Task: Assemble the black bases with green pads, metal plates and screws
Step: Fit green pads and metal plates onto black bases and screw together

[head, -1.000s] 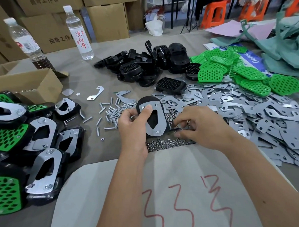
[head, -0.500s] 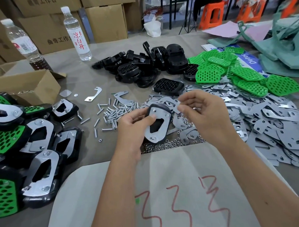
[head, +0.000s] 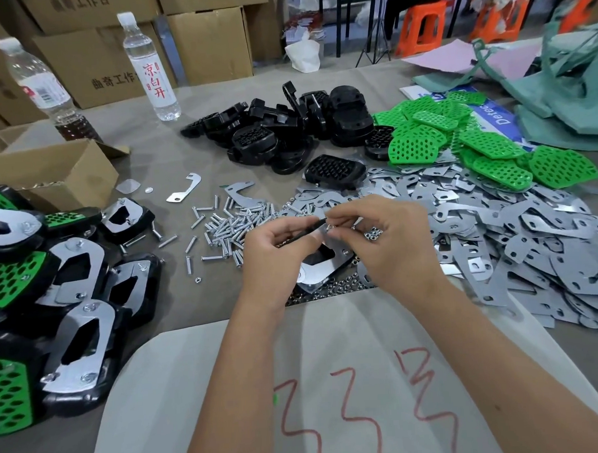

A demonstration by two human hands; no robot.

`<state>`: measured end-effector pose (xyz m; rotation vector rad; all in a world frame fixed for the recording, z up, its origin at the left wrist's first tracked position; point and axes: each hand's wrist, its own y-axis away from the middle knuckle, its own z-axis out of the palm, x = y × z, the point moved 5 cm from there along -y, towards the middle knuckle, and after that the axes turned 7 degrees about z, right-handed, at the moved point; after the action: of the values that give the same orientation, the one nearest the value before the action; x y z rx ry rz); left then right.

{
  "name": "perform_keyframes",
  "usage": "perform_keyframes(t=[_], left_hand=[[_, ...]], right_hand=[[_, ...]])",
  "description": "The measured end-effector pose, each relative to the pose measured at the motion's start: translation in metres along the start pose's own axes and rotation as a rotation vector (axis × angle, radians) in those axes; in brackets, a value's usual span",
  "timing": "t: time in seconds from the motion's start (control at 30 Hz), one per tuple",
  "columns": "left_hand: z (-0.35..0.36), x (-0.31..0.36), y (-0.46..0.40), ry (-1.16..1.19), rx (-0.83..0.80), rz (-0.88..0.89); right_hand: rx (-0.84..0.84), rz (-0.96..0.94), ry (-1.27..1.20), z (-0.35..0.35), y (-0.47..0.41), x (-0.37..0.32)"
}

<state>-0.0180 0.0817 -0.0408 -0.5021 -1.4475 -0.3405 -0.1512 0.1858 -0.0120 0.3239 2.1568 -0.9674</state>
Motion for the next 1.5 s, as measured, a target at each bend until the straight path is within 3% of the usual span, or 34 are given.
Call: perform_keyframes(t=[0.13, 0.4, 0.63, 0.87, 1.03, 1.17, 1.27, 1.4, 1.5], left_hand=[[0.0006, 0.0030, 0.0015, 0.027, 0.005, -0.008], [0.0001, 0.0029, 0.0027, 0.042, -0.011, -0.026], [0.0018, 0.0044, 0.0037, 0.063, -0.057, -0.004], [-0.0024, 0.0015, 0.0041, 0.140, 0.065, -0.092], [-0.0027, 0.0021, 0.0031, 0.158, 0.077, -0.108], [-0.0006, 0.0019, 0.0034, 0.130, 0.075, -0.108], [-0.0003, 0.0017, 0.0033, 0.127, 0.072, -0.097], [-0.0008, -0.0006, 0.0022, 0.119, 0.082, -0.103], [-0.0006, -0.0026, 0.0011, 0.132, 0.086, -0.110]], right_hand=[[-0.052, 0.089, -0.103, 0.0029, -0.0012, 0.0058], [-0.099, -0.006, -0.033, 0.0034, -0.0014, 0.0036], [-0.097, 0.105, -0.195, 0.0058, -0.0006, 0.0090], [-0.024, 0.196, -0.263, 0.0007, 0.0050, 0.0104], [-0.177, 0.267, -0.288, 0.0071, 0.0047, 0.0056], [-0.083, 0.326, -0.400, -0.0003, 0.0043, 0.0094], [-0.167, 0.313, -0.357, 0.0053, 0.0046, 0.0050], [-0.075, 0.350, -0.423, 0.0000, 0.0050, 0.0069], [-0.157, 0.331, -0.394, 0.0056, 0.0059, 0.0033]])
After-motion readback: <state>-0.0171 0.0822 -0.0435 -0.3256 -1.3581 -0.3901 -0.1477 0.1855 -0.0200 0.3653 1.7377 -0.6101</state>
